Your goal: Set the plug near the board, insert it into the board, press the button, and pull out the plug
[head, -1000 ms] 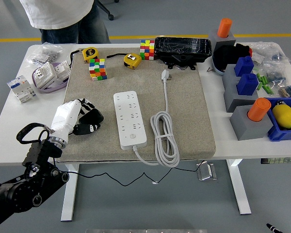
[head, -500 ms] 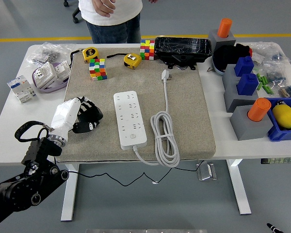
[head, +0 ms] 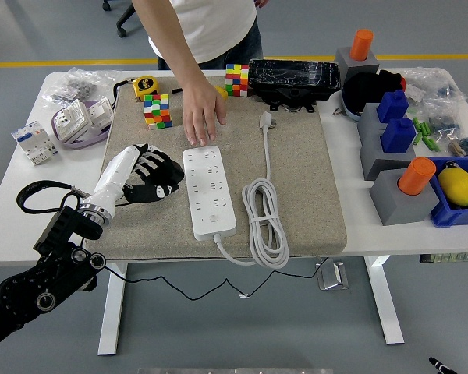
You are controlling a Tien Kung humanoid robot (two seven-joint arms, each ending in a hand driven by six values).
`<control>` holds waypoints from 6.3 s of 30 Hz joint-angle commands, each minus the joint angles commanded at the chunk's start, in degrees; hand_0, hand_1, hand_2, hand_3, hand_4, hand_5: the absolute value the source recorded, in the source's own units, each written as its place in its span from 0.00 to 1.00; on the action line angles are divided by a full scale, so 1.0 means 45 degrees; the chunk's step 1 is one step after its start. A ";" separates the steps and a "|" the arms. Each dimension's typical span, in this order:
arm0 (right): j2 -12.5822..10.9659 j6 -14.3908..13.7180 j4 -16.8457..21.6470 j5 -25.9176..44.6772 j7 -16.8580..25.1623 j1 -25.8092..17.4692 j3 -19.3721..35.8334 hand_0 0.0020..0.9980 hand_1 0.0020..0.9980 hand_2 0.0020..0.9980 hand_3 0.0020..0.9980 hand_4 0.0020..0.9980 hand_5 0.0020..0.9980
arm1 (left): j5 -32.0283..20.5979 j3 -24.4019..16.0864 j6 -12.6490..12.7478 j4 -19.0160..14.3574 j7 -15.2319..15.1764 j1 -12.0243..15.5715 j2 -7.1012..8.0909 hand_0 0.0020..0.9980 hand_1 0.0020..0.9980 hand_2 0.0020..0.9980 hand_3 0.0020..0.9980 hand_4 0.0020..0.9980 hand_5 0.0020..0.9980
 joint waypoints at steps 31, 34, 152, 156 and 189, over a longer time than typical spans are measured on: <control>-0.0008 0.0005 0.0025 -0.0006 0.0006 -0.0065 0.0016 0.61 0.64 0.65 0.55 0.94 0.50 | 0.0027 0.1714 -0.0290 0.1234 -0.0500 -0.1206 -0.0100 0.36 0.44 0.47 0.55 0.80 0.00; -0.0004 0.0005 0.0020 -0.0008 0.0004 -0.0053 0.0034 0.61 0.64 0.65 0.55 0.94 0.50 | 0.0076 0.1810 -0.0306 0.1279 -0.0490 -0.1241 -0.0105 0.36 0.44 0.47 0.55 0.80 0.00; 0.0006 0.0005 0.0115 -0.0158 0.0076 -0.0078 0.0296 0.61 0.64 0.65 0.55 0.95 0.49 | 0.2493 0.2168 0.1433 -0.3060 0.2976 0.0646 0.0259 0.70 0.78 0.77 0.77 0.94 0.69; 0.0009 0.0003 0.0110 -0.0165 0.0076 -0.0082 0.0343 0.61 0.64 0.65 0.55 0.95 0.49 | 0.2450 0.2341 0.1317 -0.3030 0.3047 0.0467 0.0143 0.70 0.77 0.77 0.77 0.94 0.68; 0.0011 -0.0004 0.0121 -0.0173 0.0108 -0.0129 0.0362 0.61 0.64 0.65 0.55 0.95 0.49 | 0.2062 0.1789 -0.0554 -0.6520 0.4189 0.0375 0.0568 0.36 0.50 0.55 0.74 0.93 0.64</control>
